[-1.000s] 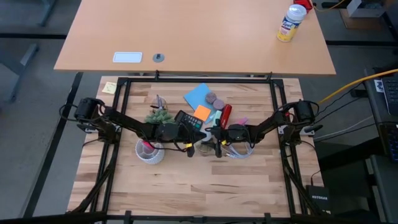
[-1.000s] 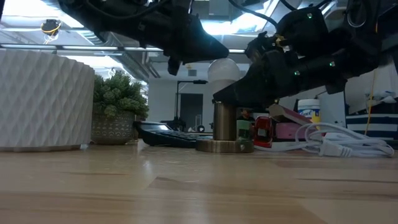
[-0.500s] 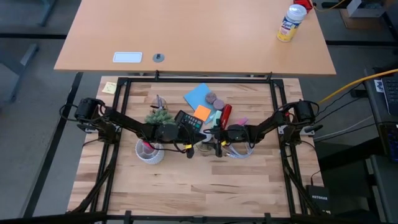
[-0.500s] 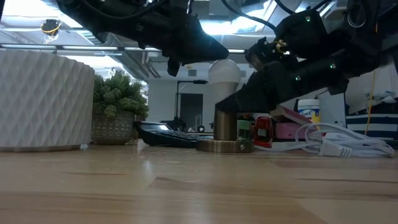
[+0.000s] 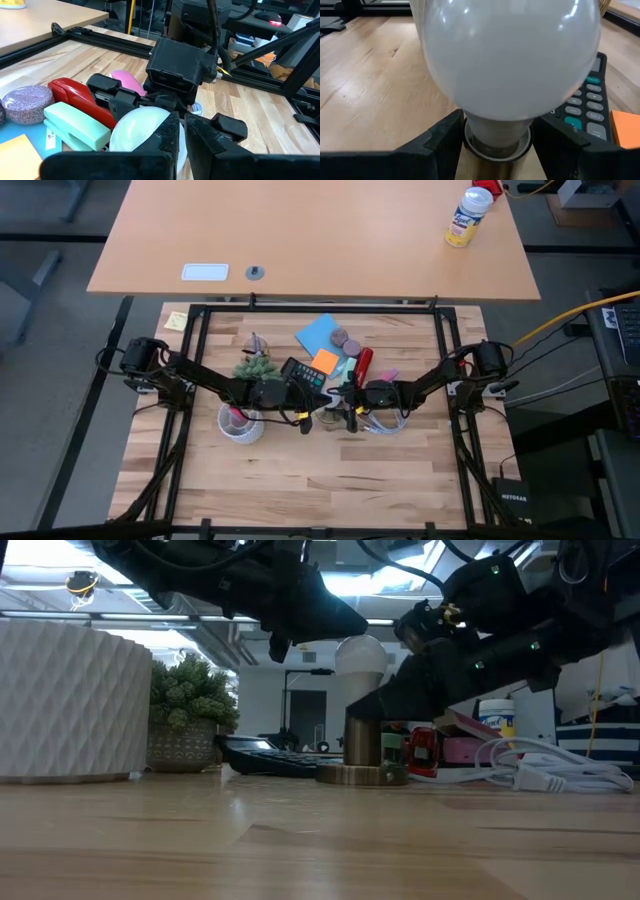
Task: Screw lightbulb
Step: Insert the lightbulb into the lamp
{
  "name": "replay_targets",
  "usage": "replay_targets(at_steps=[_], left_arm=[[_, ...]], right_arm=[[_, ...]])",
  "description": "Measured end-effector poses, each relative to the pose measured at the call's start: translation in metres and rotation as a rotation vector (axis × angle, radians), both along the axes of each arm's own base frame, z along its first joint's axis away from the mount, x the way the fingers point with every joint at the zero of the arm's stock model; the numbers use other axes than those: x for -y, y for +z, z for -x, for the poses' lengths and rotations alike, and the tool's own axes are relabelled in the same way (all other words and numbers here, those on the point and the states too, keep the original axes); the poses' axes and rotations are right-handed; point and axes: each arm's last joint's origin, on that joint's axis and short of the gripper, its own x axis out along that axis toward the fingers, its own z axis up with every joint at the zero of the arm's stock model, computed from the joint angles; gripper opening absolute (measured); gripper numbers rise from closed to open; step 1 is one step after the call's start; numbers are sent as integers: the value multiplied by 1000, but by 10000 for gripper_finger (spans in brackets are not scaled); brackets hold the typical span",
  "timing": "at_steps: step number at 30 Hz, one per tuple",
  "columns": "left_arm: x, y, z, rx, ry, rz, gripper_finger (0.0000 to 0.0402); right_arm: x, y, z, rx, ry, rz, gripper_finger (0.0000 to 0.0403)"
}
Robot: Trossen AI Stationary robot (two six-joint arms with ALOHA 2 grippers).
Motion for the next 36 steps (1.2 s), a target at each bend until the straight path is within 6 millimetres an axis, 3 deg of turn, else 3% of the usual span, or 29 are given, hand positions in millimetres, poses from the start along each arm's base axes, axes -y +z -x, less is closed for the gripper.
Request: replay_targets(at_steps=[23,36], left_arm=[[0,0,0,1,4,6,21],[0,0,0,1,4,6,21]], right_arm=[[1,23,19,-178,7,9,221],[3,61,42,-185,-1,15,221]])
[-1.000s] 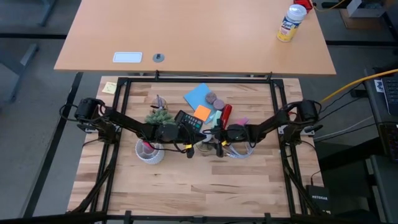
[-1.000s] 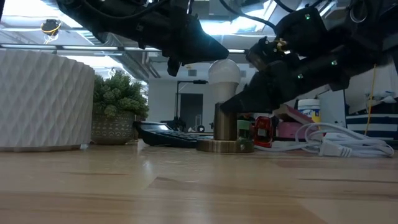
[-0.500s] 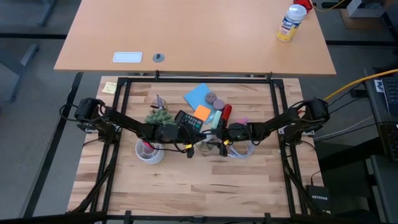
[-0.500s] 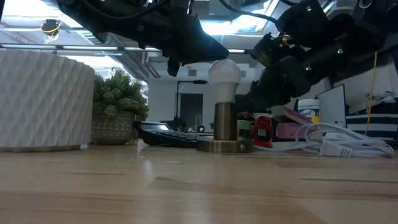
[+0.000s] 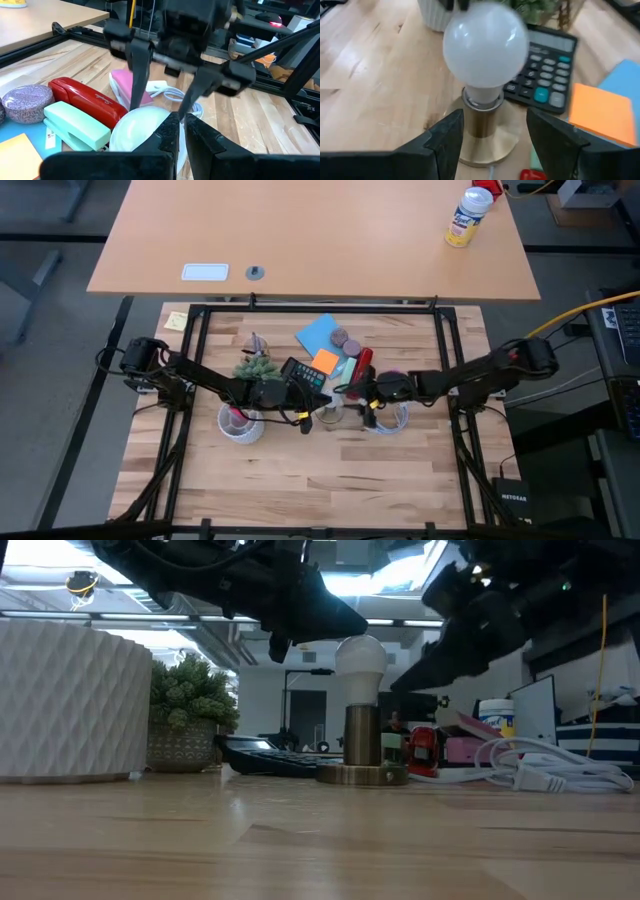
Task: Screw lightbulb
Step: Insert the lightbulb into the lamp
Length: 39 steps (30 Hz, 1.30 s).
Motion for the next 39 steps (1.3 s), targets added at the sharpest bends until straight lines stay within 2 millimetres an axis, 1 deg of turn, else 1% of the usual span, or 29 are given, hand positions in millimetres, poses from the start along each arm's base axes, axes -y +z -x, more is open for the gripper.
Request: replay_targets(at_steps=[6,12,15,18,23,26,32,35,39], left_arm=[[0,0,0,1,0,0,21],[0,0,0,4,0,0,21],[0,0,0,5,-1,0,21],[0,0,0,5,0,0,21],[0,0,0,5,-1,-2,21],[0,0,0,5,-1,-2,21],[0,1,0,16,-1,-1,21],[0,1,0,17,-2,-1,21],[0,1,0,17,-2,-1,21]], right_arm=[[4,18,11,37,-80,42,221],[3,35,13,149,-63,46,214],[3,38,12,181,-52,40,187],[3,40,11,203,-53,38,146],[3,48,6,308,-56,28,79],[2,45,1,337,-57,25,50],[1,26,-13,322,-57,26,14],[1,20,-17,325,-57,25,5],[1,16,-19,313,-57,26,7]])
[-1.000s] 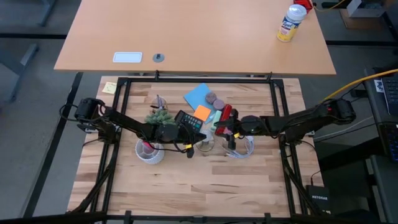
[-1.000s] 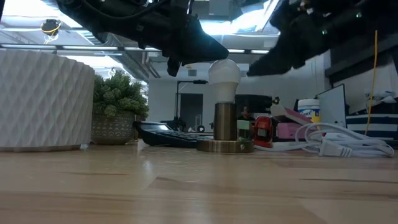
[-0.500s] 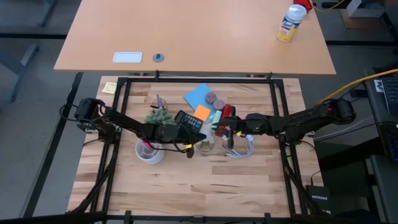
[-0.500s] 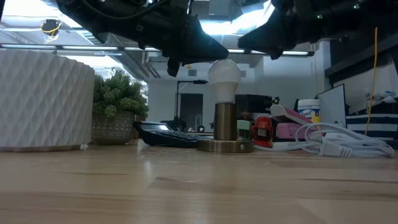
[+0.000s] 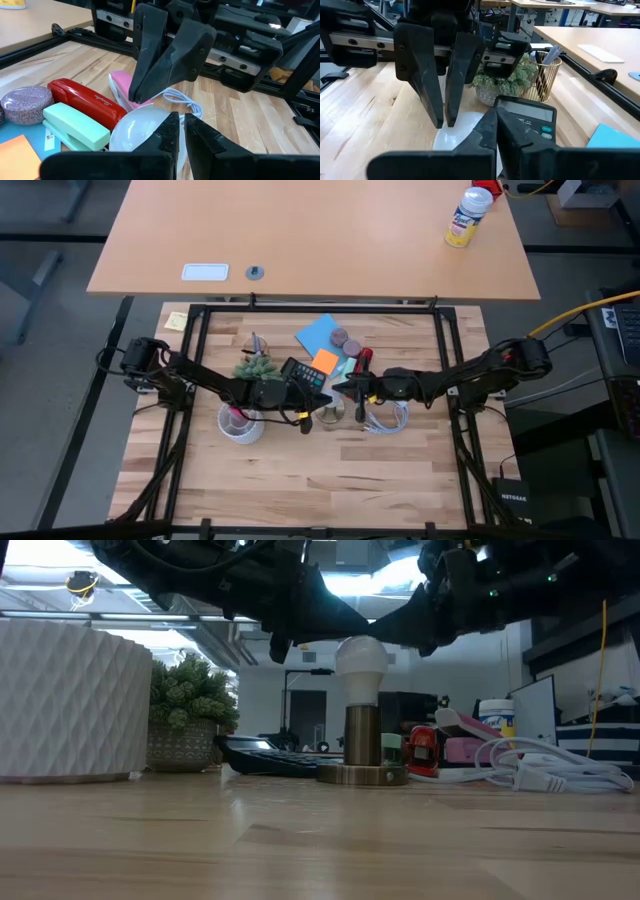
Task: Screw lightbulb
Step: Insert the lightbulb into the lamp
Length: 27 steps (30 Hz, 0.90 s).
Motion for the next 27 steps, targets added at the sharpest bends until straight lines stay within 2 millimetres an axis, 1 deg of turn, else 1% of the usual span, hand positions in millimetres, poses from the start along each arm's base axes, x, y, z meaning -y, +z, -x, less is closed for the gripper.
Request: replay_targets(at_steps=[5,14,20,27], left_arm=[[0,0,0,0,0,0,21],[0,0,0,0,0,0,21],[0,0,0,1,0,0,21],[0,0,0,0,0,0,21]], right_arm=[[0,-2,0,-18,0,1,18],[0,-3,0,-34,0,1,20],[0,7,-1,75,12,-8,20],[-2,2,0,24,53,-13,21]])
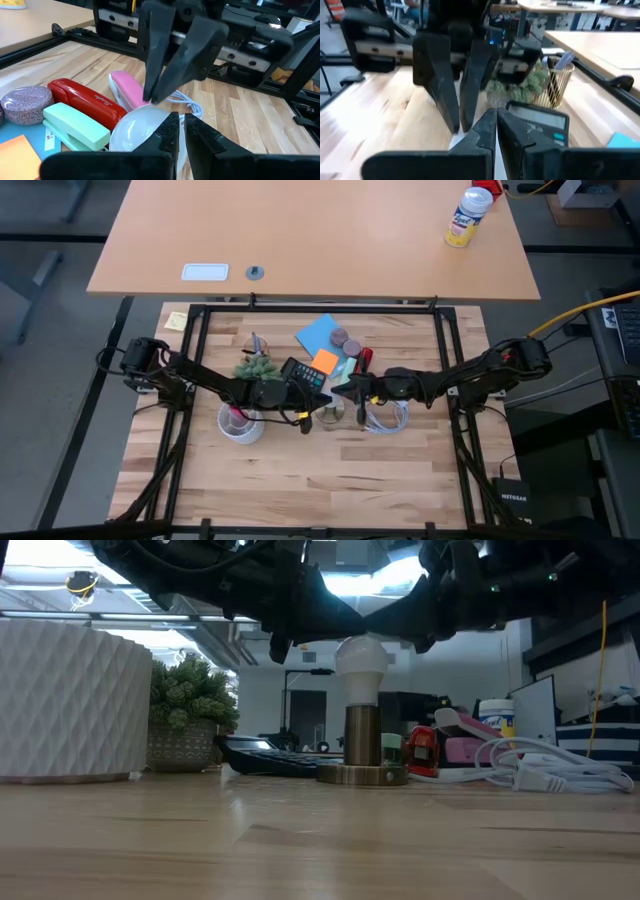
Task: Screw lightbulb
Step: Insert the lightbulb into the lamp
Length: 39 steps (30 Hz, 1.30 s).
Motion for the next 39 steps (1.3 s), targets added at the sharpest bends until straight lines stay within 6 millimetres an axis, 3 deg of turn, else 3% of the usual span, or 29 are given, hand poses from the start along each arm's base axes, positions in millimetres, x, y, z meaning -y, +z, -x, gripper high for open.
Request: replay_targets(at_steps=[21,32,39], left_arm=[[0,1,0,10,-1,2,21],[0,14,5,43,-13,-38,21],[12,14,11,-14,-39,3,21]], right_arm=[[0,-13,-4,-64,-7,-22,21],[0,-14,-4,-71,-6,-21,21],[0,-14,-4,-72,-6,-20,21]])
